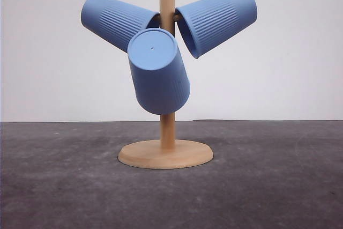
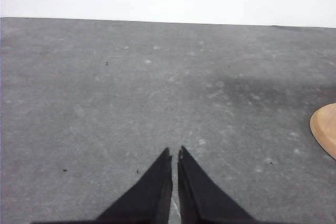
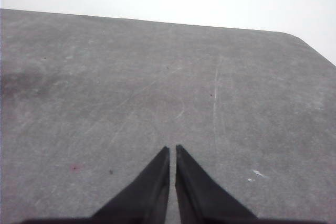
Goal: Place three cups
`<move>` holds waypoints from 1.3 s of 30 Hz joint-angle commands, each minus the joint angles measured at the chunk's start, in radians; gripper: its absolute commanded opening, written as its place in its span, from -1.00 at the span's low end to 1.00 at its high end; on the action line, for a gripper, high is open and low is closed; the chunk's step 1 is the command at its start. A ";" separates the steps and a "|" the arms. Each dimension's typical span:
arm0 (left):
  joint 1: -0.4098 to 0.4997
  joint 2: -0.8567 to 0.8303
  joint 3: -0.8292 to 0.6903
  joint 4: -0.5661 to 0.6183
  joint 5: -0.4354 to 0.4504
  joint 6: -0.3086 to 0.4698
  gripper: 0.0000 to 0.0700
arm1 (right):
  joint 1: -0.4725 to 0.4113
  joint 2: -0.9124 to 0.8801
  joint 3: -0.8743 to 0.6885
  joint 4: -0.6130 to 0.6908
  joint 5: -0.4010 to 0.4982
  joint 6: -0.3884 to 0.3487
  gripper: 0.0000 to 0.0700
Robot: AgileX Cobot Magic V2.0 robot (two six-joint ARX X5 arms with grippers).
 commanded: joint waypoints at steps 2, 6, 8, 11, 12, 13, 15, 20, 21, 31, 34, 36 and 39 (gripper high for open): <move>0.000 -0.001 -0.014 -0.004 -0.003 0.003 -1.00 | -0.002 -0.002 -0.004 0.010 0.000 0.011 -0.95; 0.000 -0.001 -0.014 -0.004 -0.003 0.003 -1.00 | -0.002 -0.002 -0.004 0.010 0.000 0.011 -0.95; 0.000 -0.001 -0.014 -0.004 -0.003 0.003 -1.00 | -0.002 -0.002 -0.004 0.010 0.000 0.011 -0.95; 0.000 -0.001 -0.014 -0.004 -0.003 0.003 -1.00 | -0.002 -0.002 -0.004 0.010 0.000 0.011 -0.95; 0.000 -0.001 -0.014 -0.004 -0.003 0.003 -1.00 | -0.002 -0.002 -0.004 0.010 0.000 0.011 -0.95; 0.000 -0.001 -0.014 -0.004 -0.003 0.003 -1.00 | -0.002 -0.002 -0.004 0.010 0.000 0.011 -0.95; 0.000 -0.001 -0.014 -0.004 -0.003 0.003 -1.00 | -0.002 -0.002 -0.004 0.010 0.000 0.011 -0.95; 0.000 -0.001 -0.014 -0.004 -0.003 0.003 -1.00 | -0.002 -0.002 -0.004 0.010 0.000 0.011 -0.95; 0.000 -0.001 -0.014 -0.004 -0.003 0.003 -1.00 | -0.002 -0.002 -0.004 0.010 0.000 0.011 -0.95; 0.000 -0.001 -0.014 -0.004 -0.003 0.003 -1.00 | -0.002 -0.002 -0.004 0.010 0.000 0.011 -0.95; 0.000 -0.001 -0.014 -0.004 -0.003 0.003 -1.00 | -0.002 -0.002 -0.004 0.010 0.000 0.011 -0.95; 0.000 -0.001 -0.014 -0.004 -0.003 0.003 -1.00 | -0.002 -0.002 -0.004 0.010 0.000 0.011 -0.95; 0.000 -0.001 -0.014 -0.004 -0.003 0.003 -1.00 | -0.002 -0.002 -0.004 0.010 0.000 0.011 -0.95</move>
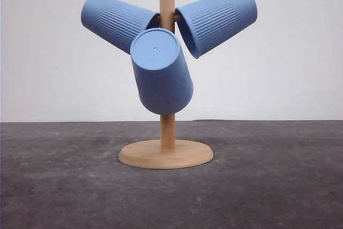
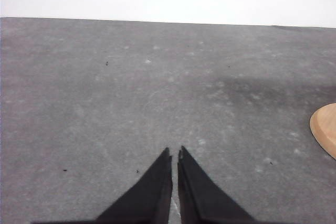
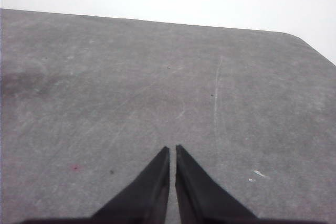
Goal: Place three cups
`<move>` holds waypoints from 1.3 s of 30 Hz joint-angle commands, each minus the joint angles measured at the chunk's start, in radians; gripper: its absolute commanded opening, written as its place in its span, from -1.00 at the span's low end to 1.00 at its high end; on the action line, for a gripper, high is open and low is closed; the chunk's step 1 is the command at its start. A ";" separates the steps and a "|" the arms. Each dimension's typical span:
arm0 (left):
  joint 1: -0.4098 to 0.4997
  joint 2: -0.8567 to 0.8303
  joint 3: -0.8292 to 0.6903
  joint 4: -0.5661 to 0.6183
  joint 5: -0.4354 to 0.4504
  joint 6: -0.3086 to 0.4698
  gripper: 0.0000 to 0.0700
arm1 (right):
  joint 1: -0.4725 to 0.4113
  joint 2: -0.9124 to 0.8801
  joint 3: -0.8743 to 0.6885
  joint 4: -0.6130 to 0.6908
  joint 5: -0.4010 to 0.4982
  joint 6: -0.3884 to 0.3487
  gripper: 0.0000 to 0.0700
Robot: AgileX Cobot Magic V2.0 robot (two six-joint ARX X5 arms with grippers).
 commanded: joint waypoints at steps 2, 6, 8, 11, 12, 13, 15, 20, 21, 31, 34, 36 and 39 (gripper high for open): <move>0.000 -0.001 -0.014 -0.004 -0.003 0.003 -1.00 | -0.002 -0.002 -0.004 0.010 0.000 0.011 -0.95; 0.000 -0.001 -0.014 -0.004 -0.003 0.003 -1.00 | -0.002 -0.002 -0.004 0.010 0.000 0.011 -0.95; 0.000 -0.001 -0.014 -0.004 -0.003 0.003 -1.00 | -0.002 -0.002 -0.004 0.010 0.000 0.011 -0.95; 0.000 -0.001 -0.014 -0.004 -0.003 0.003 -1.00 | -0.002 -0.002 -0.004 0.010 0.000 0.011 -0.95; 0.000 -0.001 -0.014 -0.004 -0.003 0.003 -1.00 | -0.002 -0.002 -0.004 0.010 0.000 0.011 -0.95; 0.000 -0.001 -0.014 -0.004 -0.003 0.003 -1.00 | -0.002 -0.002 -0.004 0.010 0.000 0.011 -0.95; 0.000 -0.001 -0.014 -0.004 -0.003 0.003 -1.00 | -0.002 -0.002 -0.004 0.010 0.000 0.011 -0.95; 0.000 -0.001 -0.014 -0.004 -0.003 0.003 -1.00 | -0.002 -0.002 -0.004 0.010 0.000 0.011 -0.95; 0.000 -0.001 -0.014 -0.004 -0.003 0.003 -1.00 | -0.002 -0.002 -0.004 0.010 0.000 0.011 -0.95; 0.000 -0.001 -0.014 -0.004 -0.003 0.003 -1.00 | -0.002 -0.002 -0.004 0.010 0.000 0.011 -0.95; 0.000 -0.001 -0.014 -0.004 -0.003 0.003 -1.00 | -0.002 -0.002 -0.004 0.010 0.000 0.011 -0.95; 0.000 -0.001 -0.014 -0.004 -0.003 0.003 -1.00 | -0.002 -0.002 -0.004 0.010 0.000 0.011 -0.95; 0.000 -0.001 -0.014 -0.004 -0.003 0.003 -1.00 | -0.002 -0.002 -0.004 0.010 0.000 0.011 -0.95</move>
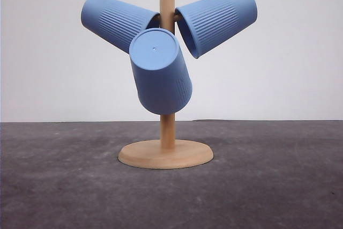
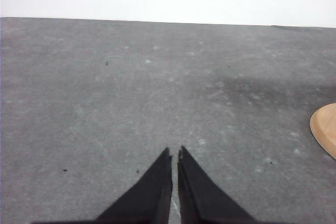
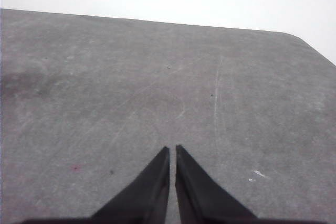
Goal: Place three cups
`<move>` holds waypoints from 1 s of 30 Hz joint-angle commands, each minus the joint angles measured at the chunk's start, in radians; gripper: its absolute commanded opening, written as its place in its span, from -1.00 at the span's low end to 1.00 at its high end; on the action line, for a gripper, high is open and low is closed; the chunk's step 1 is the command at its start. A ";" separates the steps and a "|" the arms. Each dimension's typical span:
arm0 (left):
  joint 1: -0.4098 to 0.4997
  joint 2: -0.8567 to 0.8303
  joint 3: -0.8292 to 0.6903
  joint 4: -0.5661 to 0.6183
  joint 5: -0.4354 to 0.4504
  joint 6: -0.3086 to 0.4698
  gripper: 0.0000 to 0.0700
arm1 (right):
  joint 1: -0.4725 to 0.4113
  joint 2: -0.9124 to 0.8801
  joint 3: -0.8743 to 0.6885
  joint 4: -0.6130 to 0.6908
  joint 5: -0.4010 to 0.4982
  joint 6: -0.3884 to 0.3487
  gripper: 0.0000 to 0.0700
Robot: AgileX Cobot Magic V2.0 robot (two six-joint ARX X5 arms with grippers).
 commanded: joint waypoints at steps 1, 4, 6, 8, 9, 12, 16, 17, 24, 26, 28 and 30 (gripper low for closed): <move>0.000 -0.001 -0.014 -0.004 -0.003 0.003 -1.00 | -0.002 -0.002 -0.004 0.010 0.000 0.011 -0.95; 0.000 -0.001 -0.014 -0.004 -0.003 0.003 -1.00 | -0.002 -0.002 -0.004 0.010 0.000 0.011 -0.95; 0.000 -0.001 -0.014 -0.004 -0.003 0.003 -1.00 | -0.002 -0.002 -0.004 0.010 0.000 0.011 -0.95; 0.000 -0.001 -0.014 -0.004 -0.003 0.003 -1.00 | -0.002 -0.002 -0.004 0.010 0.000 0.011 -0.95; 0.000 -0.001 -0.014 -0.004 -0.003 0.003 -1.00 | -0.002 -0.002 -0.004 0.010 0.000 0.011 -0.95; 0.000 -0.001 -0.014 -0.004 -0.003 0.003 -1.00 | -0.002 -0.002 -0.004 0.010 0.000 0.011 -0.95; 0.000 -0.001 -0.014 -0.004 -0.003 0.003 -1.00 | -0.002 -0.002 -0.004 0.010 0.000 0.011 -0.95; 0.000 -0.001 -0.014 -0.004 -0.003 0.003 -1.00 | -0.002 -0.002 -0.004 0.010 0.000 0.011 -0.95; 0.000 -0.001 -0.014 -0.004 -0.003 0.003 -1.00 | -0.002 -0.002 -0.004 0.010 0.000 0.011 -0.95; 0.000 -0.001 -0.014 -0.004 -0.003 0.003 -1.00 | -0.002 -0.002 -0.004 0.010 0.000 0.011 -0.95; 0.000 -0.001 -0.014 -0.004 -0.003 0.003 -1.00 | -0.002 -0.002 -0.004 0.010 0.000 0.011 -0.95; 0.000 -0.001 -0.014 -0.004 -0.003 0.003 -1.00 | -0.002 -0.002 -0.004 0.010 0.000 0.011 -0.95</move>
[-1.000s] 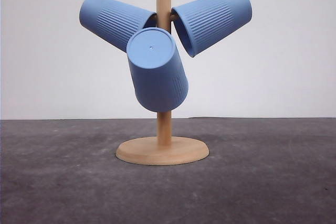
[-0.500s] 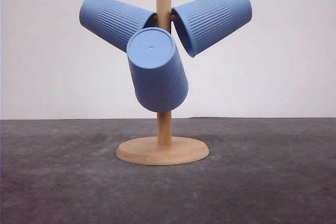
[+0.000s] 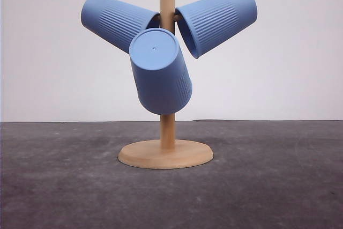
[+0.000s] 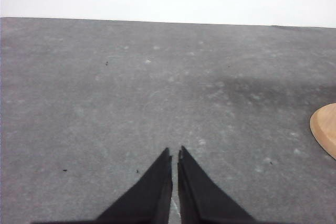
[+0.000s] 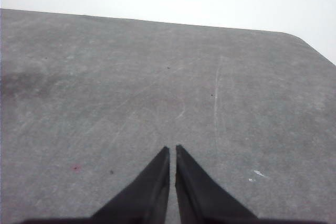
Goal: Place three cups
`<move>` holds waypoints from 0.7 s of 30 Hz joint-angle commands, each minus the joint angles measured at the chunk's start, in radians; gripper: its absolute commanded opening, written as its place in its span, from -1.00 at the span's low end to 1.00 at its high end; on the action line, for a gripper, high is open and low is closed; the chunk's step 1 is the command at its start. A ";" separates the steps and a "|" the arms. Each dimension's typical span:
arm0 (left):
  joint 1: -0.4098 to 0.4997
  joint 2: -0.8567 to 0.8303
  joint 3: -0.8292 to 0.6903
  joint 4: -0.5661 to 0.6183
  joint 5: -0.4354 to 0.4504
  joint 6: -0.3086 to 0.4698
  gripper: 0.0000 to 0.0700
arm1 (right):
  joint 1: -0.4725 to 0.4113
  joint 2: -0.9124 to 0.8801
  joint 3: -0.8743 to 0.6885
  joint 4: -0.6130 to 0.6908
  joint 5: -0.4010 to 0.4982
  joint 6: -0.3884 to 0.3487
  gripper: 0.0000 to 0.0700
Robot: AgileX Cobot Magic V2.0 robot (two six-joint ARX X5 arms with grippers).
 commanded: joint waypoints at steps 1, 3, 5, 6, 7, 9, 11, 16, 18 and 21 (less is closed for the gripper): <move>0.000 -0.001 -0.014 -0.004 -0.003 0.003 -1.00 | -0.002 -0.002 -0.004 0.010 0.000 0.011 -0.95; 0.000 -0.001 -0.014 -0.004 -0.003 0.003 -1.00 | -0.002 -0.002 -0.004 0.010 0.000 0.011 -0.95; 0.000 -0.001 -0.014 -0.004 -0.003 0.003 -1.00 | -0.002 -0.002 -0.004 0.010 0.000 0.011 -0.95; 0.000 -0.001 -0.014 -0.004 -0.003 0.003 -1.00 | -0.002 -0.002 -0.004 0.010 0.000 0.011 -0.95; 0.000 -0.001 -0.014 -0.004 -0.003 0.003 -1.00 | -0.002 -0.002 -0.004 0.010 0.000 0.011 -0.95; 0.000 -0.001 -0.014 -0.004 -0.003 0.003 -1.00 | -0.002 -0.002 -0.004 0.010 0.000 0.011 -0.95; 0.000 -0.001 -0.014 -0.004 -0.003 0.003 -1.00 | -0.002 -0.002 -0.004 0.010 0.000 0.011 -0.95; 0.000 -0.001 -0.014 -0.004 -0.003 0.003 -1.00 | -0.002 -0.002 -0.004 0.010 0.000 0.011 -0.95; 0.000 -0.001 -0.014 -0.004 -0.003 0.003 -1.00 | -0.002 -0.002 -0.004 0.010 0.000 0.011 -0.95; 0.000 -0.001 -0.014 -0.004 -0.003 0.003 -1.00 | -0.002 -0.002 -0.004 0.010 0.000 0.011 -0.95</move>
